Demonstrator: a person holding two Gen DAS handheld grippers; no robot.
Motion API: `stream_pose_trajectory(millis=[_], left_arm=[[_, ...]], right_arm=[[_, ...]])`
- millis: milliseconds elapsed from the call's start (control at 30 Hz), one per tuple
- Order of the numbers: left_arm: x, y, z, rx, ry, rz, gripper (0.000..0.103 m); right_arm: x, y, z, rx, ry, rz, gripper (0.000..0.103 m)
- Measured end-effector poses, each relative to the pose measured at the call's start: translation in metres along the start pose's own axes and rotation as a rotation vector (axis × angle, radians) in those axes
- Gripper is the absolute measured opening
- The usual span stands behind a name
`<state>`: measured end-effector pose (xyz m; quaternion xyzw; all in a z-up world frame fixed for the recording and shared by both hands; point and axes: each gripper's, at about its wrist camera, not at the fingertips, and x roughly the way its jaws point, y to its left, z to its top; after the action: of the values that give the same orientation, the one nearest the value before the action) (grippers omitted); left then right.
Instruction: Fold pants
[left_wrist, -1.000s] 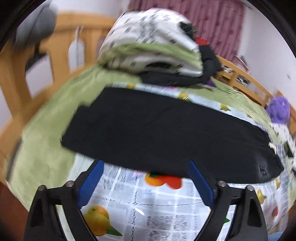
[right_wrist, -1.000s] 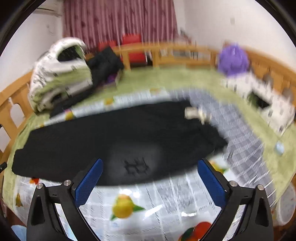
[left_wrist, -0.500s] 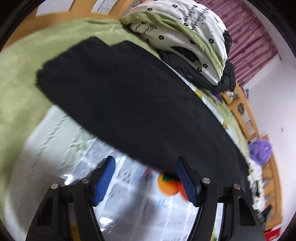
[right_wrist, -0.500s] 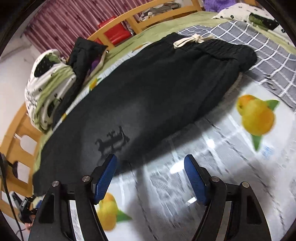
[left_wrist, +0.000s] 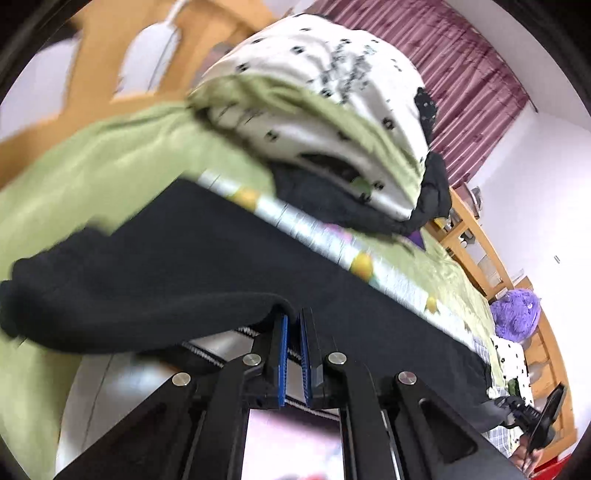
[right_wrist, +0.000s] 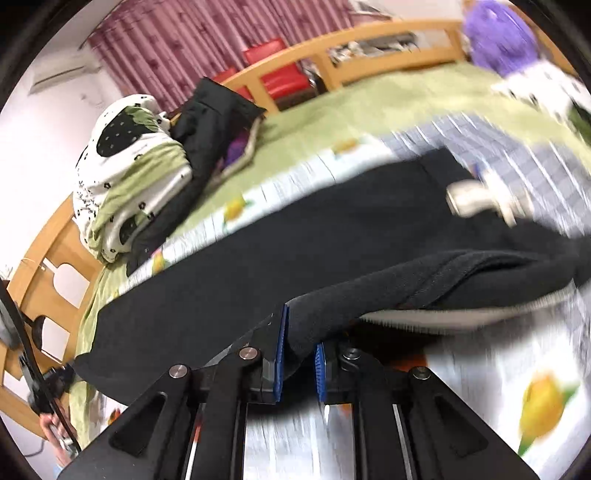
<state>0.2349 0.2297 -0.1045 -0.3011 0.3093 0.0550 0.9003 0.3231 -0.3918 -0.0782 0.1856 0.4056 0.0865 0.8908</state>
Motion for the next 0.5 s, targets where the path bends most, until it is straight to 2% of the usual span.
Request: stream_pose_trajectory(millis=[133, 200, 300, 367, 400, 433, 467, 500], left_arm=[[0.040, -0.024, 0.038, 0.068, -0.070, 0.051, 0.007], [0.067, -0.033, 0.056, 0.076, -0.086, 0.078, 0.007], [0.112, -0.036, 0.065, 0.070, -0.029, 0.134, 0.012], [0.125, -0.035, 0.061, 0.074, -0.017, 0.192, 0.024], [0.124, -0.036, 0.058, 0.079, -0.027, 0.204, 0.029], [0.119, -0.037, 0.056, 0.086, -0.036, 0.206, 0.043], [0.110, -0.038, 0.052, 0.097, -0.048, 0.194, 0.051], [0.101, -0.036, 0.050, 0.105, -0.060, 0.184, 0.064]], right_arm=[[0.049, 0.020, 0.065, -0.022, -0.020, -0.018, 0.013], [0.076, 0.019, 0.084, 0.005, 0.008, -0.040, 0.013], [0.132, 0.013, 0.103, 0.034, 0.091, -0.085, 0.017], [0.158, 0.011, 0.101, 0.044, 0.135, -0.113, 0.024], [0.160, 0.009, 0.097, 0.046, 0.128, -0.115, 0.032], [0.154, 0.009, 0.091, 0.038, 0.090, -0.106, 0.040], [0.146, 0.009, 0.086, 0.027, 0.069, -0.095, 0.046], [0.135, 0.010, 0.080, 0.014, 0.052, -0.086, 0.059]])
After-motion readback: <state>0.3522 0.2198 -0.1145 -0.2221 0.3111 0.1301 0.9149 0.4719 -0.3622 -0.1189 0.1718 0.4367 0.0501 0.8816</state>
